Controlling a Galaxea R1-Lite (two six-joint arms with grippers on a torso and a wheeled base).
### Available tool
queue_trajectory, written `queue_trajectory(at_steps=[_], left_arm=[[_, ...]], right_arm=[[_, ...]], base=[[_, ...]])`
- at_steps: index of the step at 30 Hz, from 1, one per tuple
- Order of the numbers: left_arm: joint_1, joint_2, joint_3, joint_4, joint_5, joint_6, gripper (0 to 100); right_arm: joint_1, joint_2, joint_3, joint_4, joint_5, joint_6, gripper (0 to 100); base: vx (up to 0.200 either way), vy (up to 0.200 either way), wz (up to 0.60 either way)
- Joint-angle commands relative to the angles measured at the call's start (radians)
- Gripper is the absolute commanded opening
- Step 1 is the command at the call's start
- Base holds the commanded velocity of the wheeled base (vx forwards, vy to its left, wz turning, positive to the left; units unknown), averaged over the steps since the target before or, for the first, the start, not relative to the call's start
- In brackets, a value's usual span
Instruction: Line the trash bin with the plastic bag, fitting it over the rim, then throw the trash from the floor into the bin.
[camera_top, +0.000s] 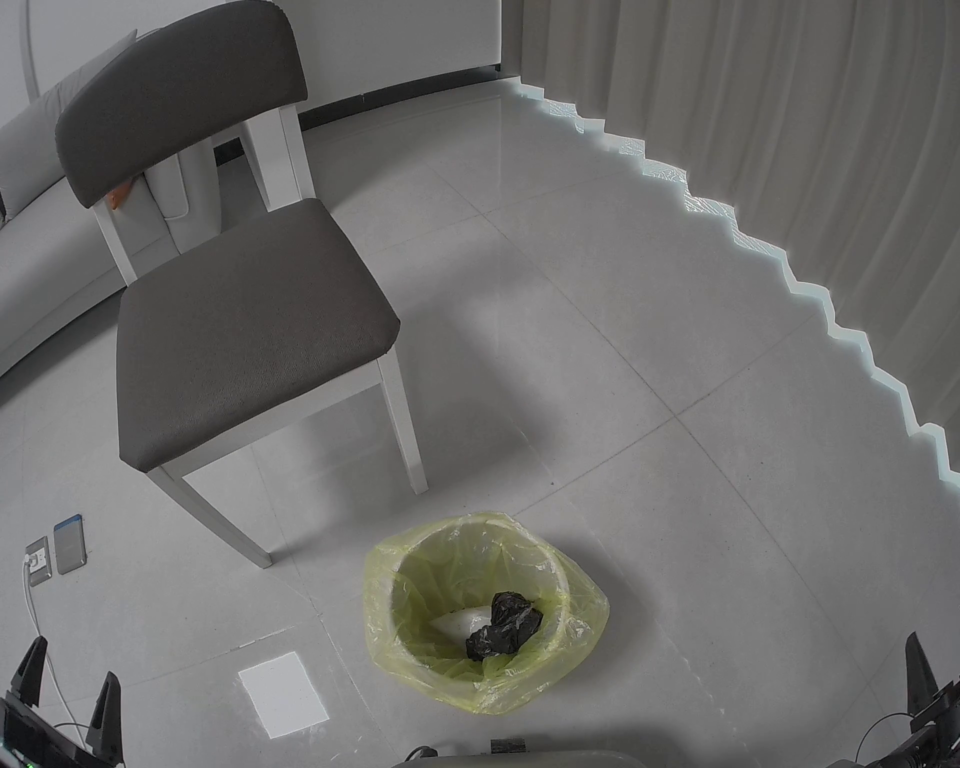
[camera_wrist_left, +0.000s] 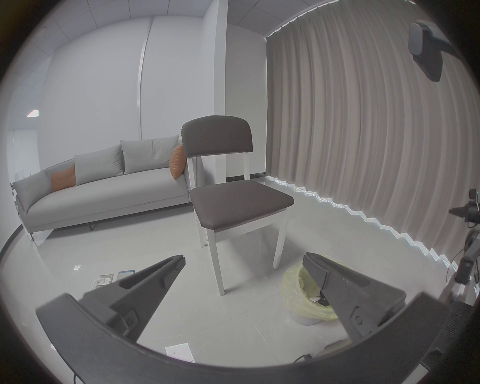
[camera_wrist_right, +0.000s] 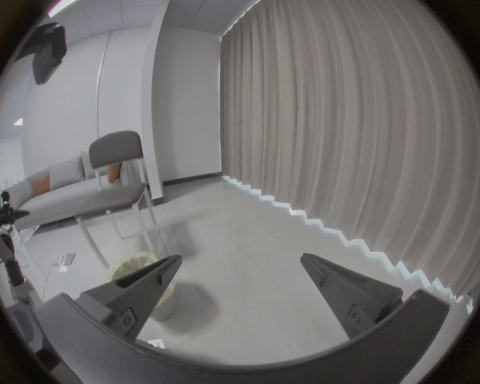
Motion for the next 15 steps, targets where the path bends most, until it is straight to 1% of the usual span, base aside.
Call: queue_trajectory(at_steps=[1,5,7,10,15], left_arm=[[-0.001,-0.011,0.018,0.001,-0.007,0.009,100],[-0.001,-0.011,0.018,-0.001,-0.007,0.006,100],[-0.001,-0.011,0.018,0.001,-0.007,0.011,100],[-0.001,-0.011,0.018,0.001,-0.008,0.011,100],[-0.001,-0.011,0.018,-0.001,-0.008,0.011,100]], right_arm=[[0.002,-0.01,0.021,0.027,0.028,-0.024,100],[0.002,-0.011,0.021,0.027,0.028,-0.02,100],[0.0,-0.011,0.021,0.03,0.008,-0.023,100],[0.0,-0.011,0.021,0.029,-0.006,0.0,100],[0.0,-0.011,0.021,0.027,0.002,-0.001,100]], base=[[0.0,0.0,0.0],[0.0,0.0,0.0],[0.0,0.0,0.0],[0.0,0.0,0.0],[0.0,0.0,0.0]])
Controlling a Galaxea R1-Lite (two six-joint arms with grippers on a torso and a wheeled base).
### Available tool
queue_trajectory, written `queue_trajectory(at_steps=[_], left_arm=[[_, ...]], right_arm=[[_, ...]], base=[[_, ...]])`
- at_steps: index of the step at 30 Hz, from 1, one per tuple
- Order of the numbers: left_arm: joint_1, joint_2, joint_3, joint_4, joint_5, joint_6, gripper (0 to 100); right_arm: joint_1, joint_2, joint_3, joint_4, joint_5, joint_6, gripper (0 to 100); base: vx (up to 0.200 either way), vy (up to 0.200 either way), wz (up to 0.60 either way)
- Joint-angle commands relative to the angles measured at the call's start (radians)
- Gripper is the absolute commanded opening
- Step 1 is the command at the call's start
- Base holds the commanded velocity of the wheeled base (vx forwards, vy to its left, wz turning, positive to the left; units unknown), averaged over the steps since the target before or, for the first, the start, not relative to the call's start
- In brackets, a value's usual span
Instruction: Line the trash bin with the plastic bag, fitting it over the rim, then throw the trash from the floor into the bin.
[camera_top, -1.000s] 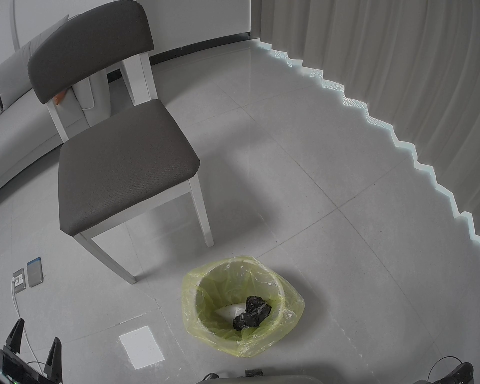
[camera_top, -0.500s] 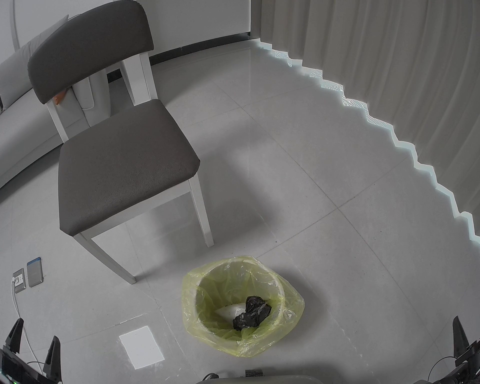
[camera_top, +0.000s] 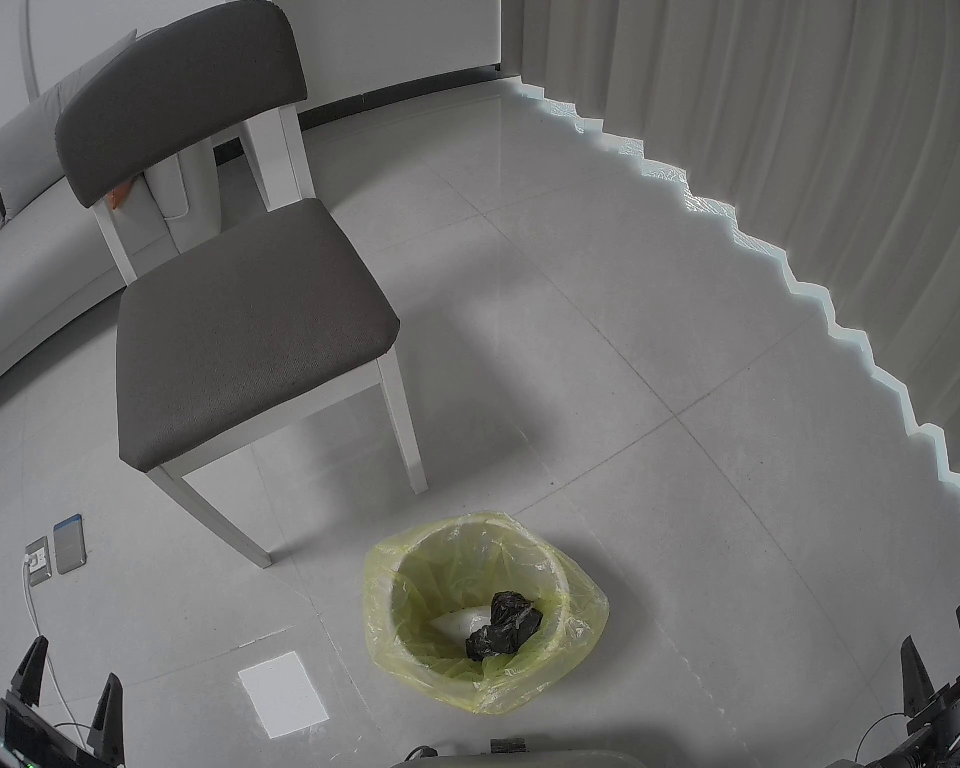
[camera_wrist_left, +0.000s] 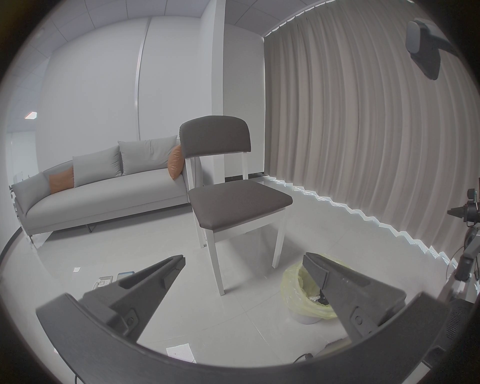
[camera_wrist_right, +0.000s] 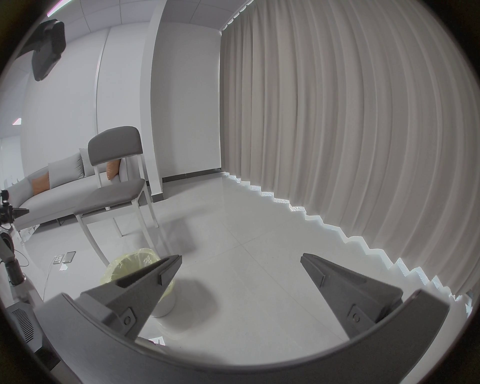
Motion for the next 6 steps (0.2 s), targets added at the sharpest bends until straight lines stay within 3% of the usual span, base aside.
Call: queue_trajectory(at_steps=[1,6], left_arm=[[0.0,-0.013,0.018,0.0,0.0,0.0,100],[0.0,-0.013,0.018,0.0,0.0,0.0,100]], right_arm=[[0.0,-0.011,0.018,-0.001,0.007,-0.001,100],[0.0,-0.01,0.018,-0.003,0.005,0.009,100]], base=[[0.0,0.0,0.0],[0.0,0.0,0.0]])
